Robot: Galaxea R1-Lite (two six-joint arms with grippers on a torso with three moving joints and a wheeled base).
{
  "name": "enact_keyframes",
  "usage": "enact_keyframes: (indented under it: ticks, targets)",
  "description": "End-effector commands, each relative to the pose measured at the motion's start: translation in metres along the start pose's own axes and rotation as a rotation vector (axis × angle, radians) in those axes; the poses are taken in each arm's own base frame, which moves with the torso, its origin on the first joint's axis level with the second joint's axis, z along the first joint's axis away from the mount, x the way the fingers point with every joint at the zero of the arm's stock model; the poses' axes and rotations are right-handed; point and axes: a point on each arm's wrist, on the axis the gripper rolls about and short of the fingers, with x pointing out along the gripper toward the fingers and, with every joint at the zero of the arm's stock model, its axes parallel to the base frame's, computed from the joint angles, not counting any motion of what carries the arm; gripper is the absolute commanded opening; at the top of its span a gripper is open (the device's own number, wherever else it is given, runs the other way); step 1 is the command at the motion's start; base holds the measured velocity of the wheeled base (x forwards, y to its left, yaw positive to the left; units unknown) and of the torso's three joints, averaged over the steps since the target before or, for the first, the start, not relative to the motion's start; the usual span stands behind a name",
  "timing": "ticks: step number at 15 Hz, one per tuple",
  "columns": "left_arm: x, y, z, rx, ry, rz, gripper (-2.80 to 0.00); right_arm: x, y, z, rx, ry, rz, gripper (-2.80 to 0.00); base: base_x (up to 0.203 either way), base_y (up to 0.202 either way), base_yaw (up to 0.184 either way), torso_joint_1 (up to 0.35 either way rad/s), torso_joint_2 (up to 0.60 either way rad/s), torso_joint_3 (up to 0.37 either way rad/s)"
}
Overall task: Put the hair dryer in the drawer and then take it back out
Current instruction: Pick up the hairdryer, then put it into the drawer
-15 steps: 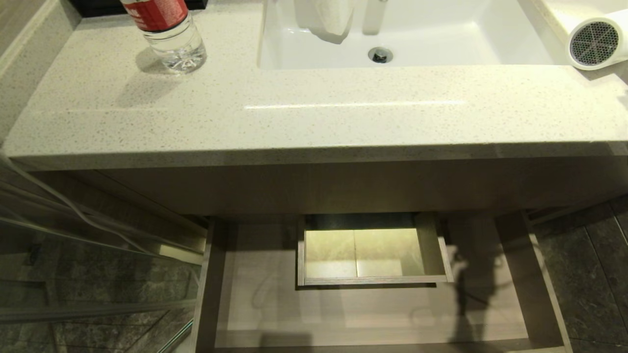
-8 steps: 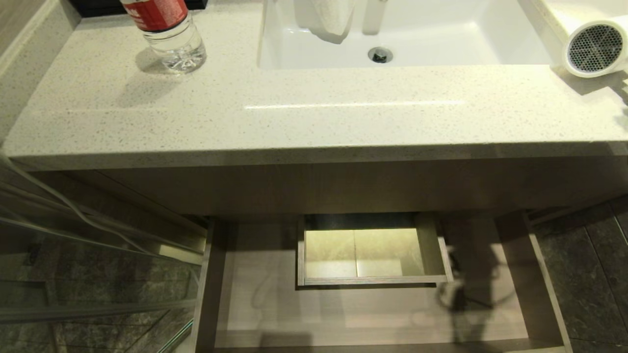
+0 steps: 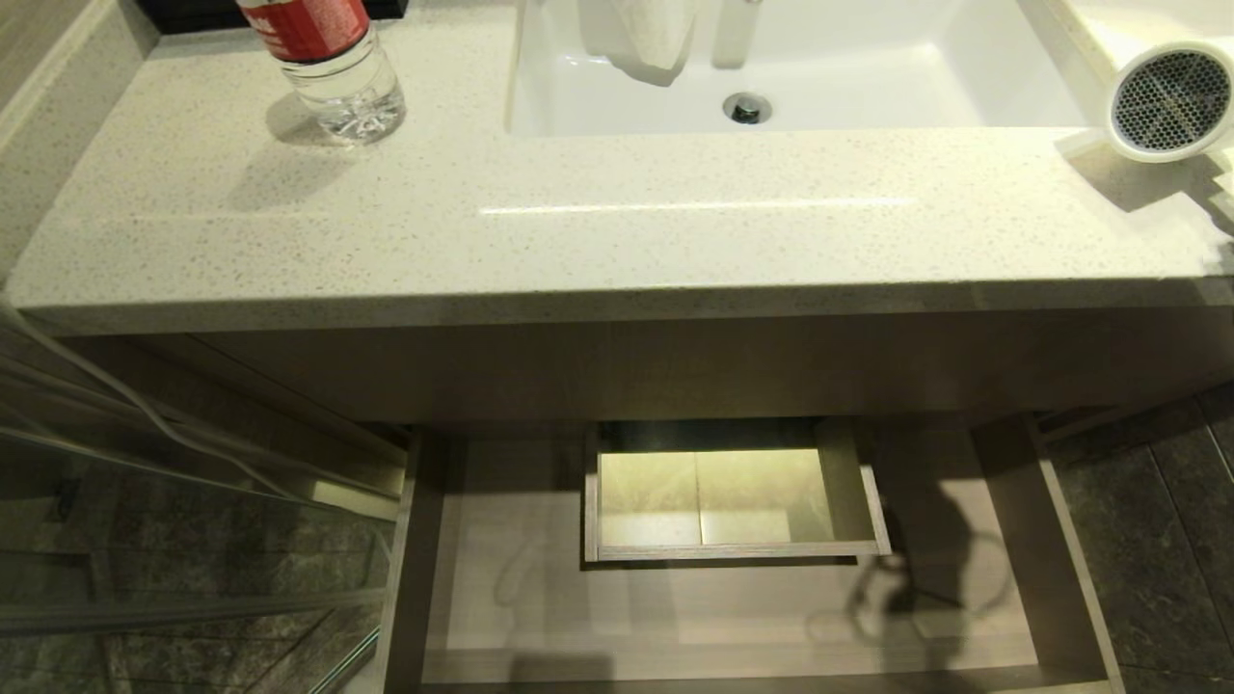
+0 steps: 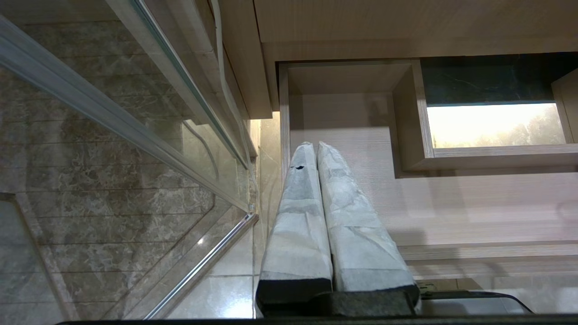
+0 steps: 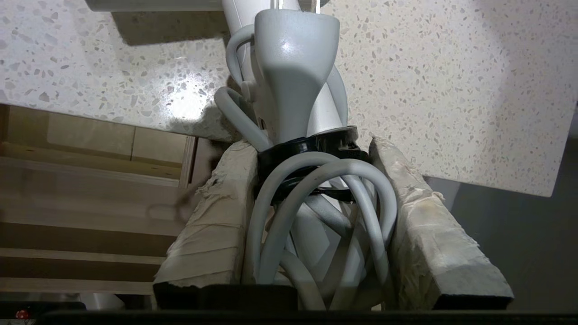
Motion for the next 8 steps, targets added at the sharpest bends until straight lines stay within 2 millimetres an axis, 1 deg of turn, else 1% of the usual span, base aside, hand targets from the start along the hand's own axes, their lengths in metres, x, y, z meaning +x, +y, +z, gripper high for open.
enact_keyframes:
  ticks: [1, 4, 6, 8]
  targets:
    - [0.000, 0.000, 0.000, -0.001, 0.003, 0.001, -2.80, -0.010, 0.004, -0.001, -0.007, -0.014, -0.004, -2.80, 0.000, 0.000, 0.000, 0.000, 0.00, 0.000]
    - [0.000, 0.000, 0.000, 0.000, 0.001, 0.001, -2.80, -0.016, 0.006, 0.000, -0.014, -0.033, -0.013, -2.80, 0.000, 0.000, 0.000, -0.028, 0.02, -0.024]
    - [0.000, 0.000, 0.000, 0.000, 0.001, 0.001, -2.80, -0.020, 0.008, -0.002, -0.016, -0.036, -0.014, -2.80, 0.000, 0.000, 0.000, -0.242, 0.08, -0.178]
    - [0.000, 0.000, 0.000, 0.000, 0.000, 0.000, -2.80, -0.024, 0.010, -0.004, -0.017, -0.040, -0.014, -2.80, 0.000, 0.000, 0.000, -0.331, 0.09, -0.234]
